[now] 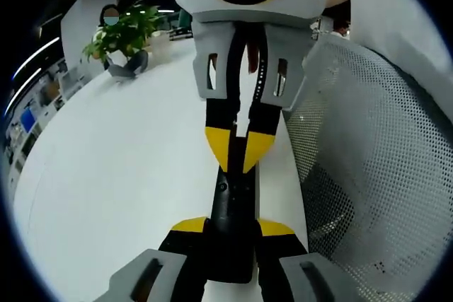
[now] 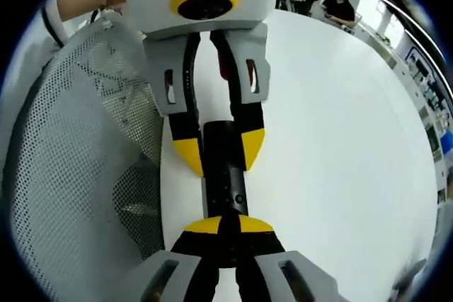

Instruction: Press the specified remote control buttons in sequence, fully releasing each button before pressing the next.

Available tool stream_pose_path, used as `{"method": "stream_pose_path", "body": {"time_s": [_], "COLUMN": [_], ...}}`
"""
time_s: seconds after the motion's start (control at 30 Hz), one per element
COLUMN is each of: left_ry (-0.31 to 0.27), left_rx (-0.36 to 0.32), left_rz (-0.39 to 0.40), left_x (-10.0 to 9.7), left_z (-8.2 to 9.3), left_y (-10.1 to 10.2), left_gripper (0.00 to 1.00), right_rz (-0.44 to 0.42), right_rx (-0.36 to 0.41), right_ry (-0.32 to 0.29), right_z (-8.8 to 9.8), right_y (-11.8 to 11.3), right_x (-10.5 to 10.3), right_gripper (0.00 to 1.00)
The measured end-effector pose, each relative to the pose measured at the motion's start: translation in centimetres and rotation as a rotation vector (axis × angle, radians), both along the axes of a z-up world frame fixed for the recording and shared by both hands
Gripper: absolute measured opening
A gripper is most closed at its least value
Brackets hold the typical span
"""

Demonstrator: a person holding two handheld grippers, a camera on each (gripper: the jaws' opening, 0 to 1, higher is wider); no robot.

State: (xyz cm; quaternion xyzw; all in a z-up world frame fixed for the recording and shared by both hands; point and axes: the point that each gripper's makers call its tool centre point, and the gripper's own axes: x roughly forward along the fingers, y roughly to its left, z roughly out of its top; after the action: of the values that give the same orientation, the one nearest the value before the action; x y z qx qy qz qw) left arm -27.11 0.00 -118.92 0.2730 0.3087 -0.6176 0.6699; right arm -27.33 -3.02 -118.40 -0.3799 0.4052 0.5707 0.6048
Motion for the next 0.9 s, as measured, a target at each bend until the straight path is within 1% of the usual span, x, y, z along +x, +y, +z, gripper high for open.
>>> {"method": "stream_pose_path", "body": {"time_s": [0.43,0.53,0.6,0.67,0.83,0.9], "left_ry": [0.004,0.003,0.002,0.002,0.003,0.003], "left_rx": [0.014,0.018,0.026,0.036,0.04,0.039], "left_rz": [0.006,0.005,0.003,0.0,0.0,-0.001], "left_x": [-0.06,-0.07,-0.06,-0.06,-0.04,-0.04], "left_z": [-0.02,-0.04,-0.05,-0.07,-0.09,-0.09], "left_y": [-0.04,-0.05,-0.08,-0.1,-0.06,-0.04], "left_gripper": [0.25,0.25,0.25,0.25,0.25,0.25], "right_rz": [-0.032,-0.007,0.057,0.073,0.079,0.105], "right_rx": [-0.004,0.011,0.052,0.085,0.157,0.19], "right_ry": [-0.041,-0.065,-0.118,-0.139,-0.113,-0.112], "right_z": [0.01,0.02,0.08,0.09,0.21,0.26], "right_y": [-0.05,-0.09,0.02,-0.12,-0.13,-0.13], "right_x": [-0.05,-0.14,-0.13,-0.27,-0.12,-0.17], "right_gripper": [0.03,0.03,0.03,0.03,0.03,0.03]}}
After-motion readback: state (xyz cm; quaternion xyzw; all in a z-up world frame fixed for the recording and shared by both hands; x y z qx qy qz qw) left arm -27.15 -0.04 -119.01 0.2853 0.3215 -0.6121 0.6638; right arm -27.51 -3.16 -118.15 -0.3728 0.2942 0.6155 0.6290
